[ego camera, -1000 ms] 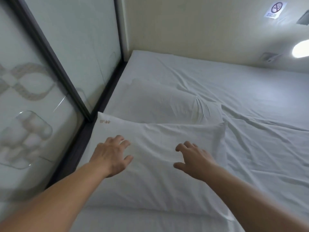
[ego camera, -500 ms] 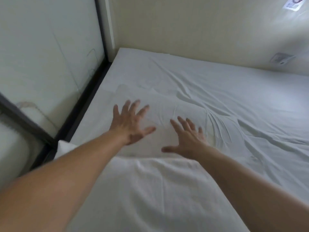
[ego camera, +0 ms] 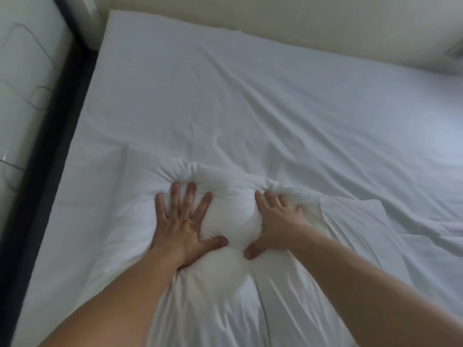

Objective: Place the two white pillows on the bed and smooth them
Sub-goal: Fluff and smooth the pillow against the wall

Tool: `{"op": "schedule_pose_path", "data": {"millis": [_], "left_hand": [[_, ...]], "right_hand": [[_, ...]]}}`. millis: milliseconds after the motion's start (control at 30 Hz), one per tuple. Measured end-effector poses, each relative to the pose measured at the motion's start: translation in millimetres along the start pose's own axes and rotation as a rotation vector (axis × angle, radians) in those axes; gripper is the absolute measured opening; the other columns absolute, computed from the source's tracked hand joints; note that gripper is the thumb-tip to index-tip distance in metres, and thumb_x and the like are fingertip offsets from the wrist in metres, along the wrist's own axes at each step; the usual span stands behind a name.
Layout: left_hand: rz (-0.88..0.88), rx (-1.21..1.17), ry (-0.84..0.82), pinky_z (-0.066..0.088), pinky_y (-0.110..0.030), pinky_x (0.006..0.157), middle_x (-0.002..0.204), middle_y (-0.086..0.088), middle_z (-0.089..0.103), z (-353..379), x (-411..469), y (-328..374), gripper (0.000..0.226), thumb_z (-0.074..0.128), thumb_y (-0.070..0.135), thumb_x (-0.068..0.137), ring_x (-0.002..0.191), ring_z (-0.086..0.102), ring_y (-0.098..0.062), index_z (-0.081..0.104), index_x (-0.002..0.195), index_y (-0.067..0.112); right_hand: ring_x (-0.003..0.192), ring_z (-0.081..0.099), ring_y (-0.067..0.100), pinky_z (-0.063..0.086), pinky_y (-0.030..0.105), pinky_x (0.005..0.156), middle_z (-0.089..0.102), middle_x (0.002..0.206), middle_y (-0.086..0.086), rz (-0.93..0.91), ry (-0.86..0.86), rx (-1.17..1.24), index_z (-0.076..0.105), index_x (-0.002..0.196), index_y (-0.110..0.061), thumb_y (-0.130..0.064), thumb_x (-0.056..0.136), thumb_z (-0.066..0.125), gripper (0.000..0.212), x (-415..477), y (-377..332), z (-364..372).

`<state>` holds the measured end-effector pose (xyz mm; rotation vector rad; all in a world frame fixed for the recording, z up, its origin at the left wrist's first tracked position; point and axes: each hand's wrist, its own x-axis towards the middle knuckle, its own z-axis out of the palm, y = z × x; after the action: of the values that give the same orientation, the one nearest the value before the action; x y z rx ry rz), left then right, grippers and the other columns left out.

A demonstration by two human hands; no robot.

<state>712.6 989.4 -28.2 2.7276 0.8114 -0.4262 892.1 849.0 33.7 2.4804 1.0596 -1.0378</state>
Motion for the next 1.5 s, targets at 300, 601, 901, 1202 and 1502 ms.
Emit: {"op": "schedule_pose_path", "data": {"millis": [300, 601, 901, 1202, 1502], "left_hand": [[0.039, -0.106, -0.142, 0.01, -0.068, 0.109, 0.16, -0.012, 0.02, -6.3, 10.2, -10.1, 0.112, 0.03, 0.097, 0.06, 0.146, 0.01, -0.042, 0.031, 0.148, 0.028], [0.092, 0.033, -0.006, 0.001, -0.059, 0.114, 0.159, -0.003, 0.018, -75.5, 57.3, 8.0, 0.12, 0.054, 0.083, 0.048, 0.145, 0.016, -0.036, 0.022, 0.15, 0.029], [0.012, 0.064, -0.224, 0.03, -0.035, 0.081, 0.107, 0.003, 0.068, -230.4, 39.1, 31.9, 0.042, 0.072, 0.054, 0.07, 0.099, 0.062, -0.021, 0.047, 0.094, 0.029], [0.086, 0.354, 0.496, 0.031, -0.032, 0.057, 0.063, 0.003, 0.061, -367.6, 4.5, 8.1, 0.034, 0.078, 0.024, 0.05, 0.055, 0.059, -0.023, 0.058, 0.077, 0.018], [0.25, 0.232, 0.217, 0.037, -0.029, 0.044, 0.06, 0.001, 0.056, -226.4, -56.8, -4.6, 0.034, 0.054, 0.053, 0.077, 0.047, 0.053, -0.023, 0.056, 0.064, 0.022]], "right_hand": [[0.131, 0.024, 0.029, 0.02, 0.048, 0.112, 0.023, 0.147, 0.002, -0.097, 0.023, 0.027, 0.0, 0.149, -0.028, -0.078, 0.017, 0.071, 0.157, 40.2, 7.1, -12.6], [0.112, 0.053, 0.024, 0.043, 0.04, 0.092, 0.056, 0.116, -0.003, 0.011, -0.054, 0.192, 0.044, 0.112, -0.031, -0.063, 0.032, 0.08, 0.094, 49.7, 19.9, -46.4], [0.086, 0.066, 0.019, 0.049, 0.029, 0.069, 0.071, 0.091, -0.005, -0.251, -0.037, 0.215, 0.066, 0.097, -0.025, -0.053, 0.047, 0.08, 0.058, -28.5, 6.5, -158.0], [0.073, 0.066, 0.029, 0.039, 0.034, 0.054, 0.062, 0.08, 0.001, -0.465, 0.683, -0.069, 0.048, 0.09, -0.022, -0.027, 0.077, 0.069, 0.025, -96.0, -38.4, -282.5], [0.111, 0.052, 0.023, 0.043, 0.037, 0.082, 0.052, 0.119, 0.0, -0.335, 0.202, -0.017, 0.043, 0.121, -0.026, -0.062, 0.073, 0.067, 0.065, -80.2, -19.6, -170.8]]}}
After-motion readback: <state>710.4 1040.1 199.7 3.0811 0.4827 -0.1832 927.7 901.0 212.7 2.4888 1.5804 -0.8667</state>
